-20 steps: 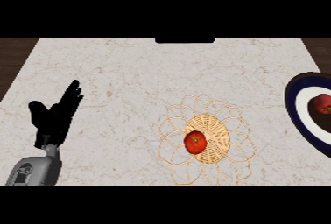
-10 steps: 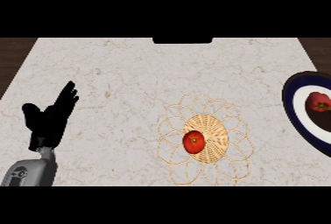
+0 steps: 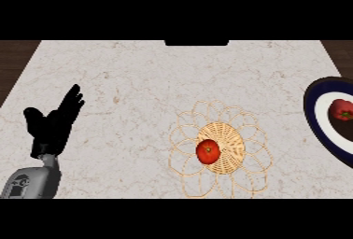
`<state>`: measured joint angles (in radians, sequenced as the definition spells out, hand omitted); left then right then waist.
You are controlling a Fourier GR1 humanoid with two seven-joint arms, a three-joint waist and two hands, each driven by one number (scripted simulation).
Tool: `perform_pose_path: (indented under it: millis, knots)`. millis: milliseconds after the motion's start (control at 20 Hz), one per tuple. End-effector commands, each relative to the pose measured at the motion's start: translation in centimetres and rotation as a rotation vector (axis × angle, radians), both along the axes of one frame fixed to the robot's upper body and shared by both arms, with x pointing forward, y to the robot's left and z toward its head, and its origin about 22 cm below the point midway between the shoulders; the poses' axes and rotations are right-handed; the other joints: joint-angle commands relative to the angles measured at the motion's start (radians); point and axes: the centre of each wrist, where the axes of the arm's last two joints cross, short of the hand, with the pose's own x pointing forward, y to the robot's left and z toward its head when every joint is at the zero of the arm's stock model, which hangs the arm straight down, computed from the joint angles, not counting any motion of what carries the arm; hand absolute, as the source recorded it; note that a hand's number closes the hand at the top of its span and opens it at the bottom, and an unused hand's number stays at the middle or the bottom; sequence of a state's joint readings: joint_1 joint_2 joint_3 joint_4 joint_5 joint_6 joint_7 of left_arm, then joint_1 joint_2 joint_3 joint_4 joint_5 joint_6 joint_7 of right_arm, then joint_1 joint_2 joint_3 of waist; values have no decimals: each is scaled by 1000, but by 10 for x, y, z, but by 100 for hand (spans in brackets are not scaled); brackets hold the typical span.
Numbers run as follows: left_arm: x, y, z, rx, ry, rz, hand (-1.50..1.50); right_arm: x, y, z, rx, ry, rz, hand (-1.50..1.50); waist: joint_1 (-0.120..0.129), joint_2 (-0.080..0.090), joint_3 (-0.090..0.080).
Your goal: Pick the bell pepper from the placemat and place it in the plate
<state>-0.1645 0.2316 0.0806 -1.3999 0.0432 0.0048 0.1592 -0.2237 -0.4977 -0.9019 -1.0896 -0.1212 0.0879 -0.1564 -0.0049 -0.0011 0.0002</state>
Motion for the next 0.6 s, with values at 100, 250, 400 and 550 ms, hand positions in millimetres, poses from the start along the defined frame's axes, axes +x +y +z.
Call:
perform_pose_path:
  millis: [100, 250, 400, 550]
  knots:
    - [-1, -16, 0, -10, 8, 3, 0, -37, -9, -32, 0, 22, -8, -150, 3, 1, 0]
    - [4, 8, -12, -12, 5, 20, 0, -52, -24, -34, -22, 13, -37, -150, 1, 2, 0]
    - [0, 4, -1, -4, -11, -2, 0, -54, -38, -29, -28, 8, -67, -150, 4, 1, 0]
    - [7, -19, -4, 0, -10, 7, 0, -71, -30, -37, -32, 38, -53, -150, 0, 1, 0]
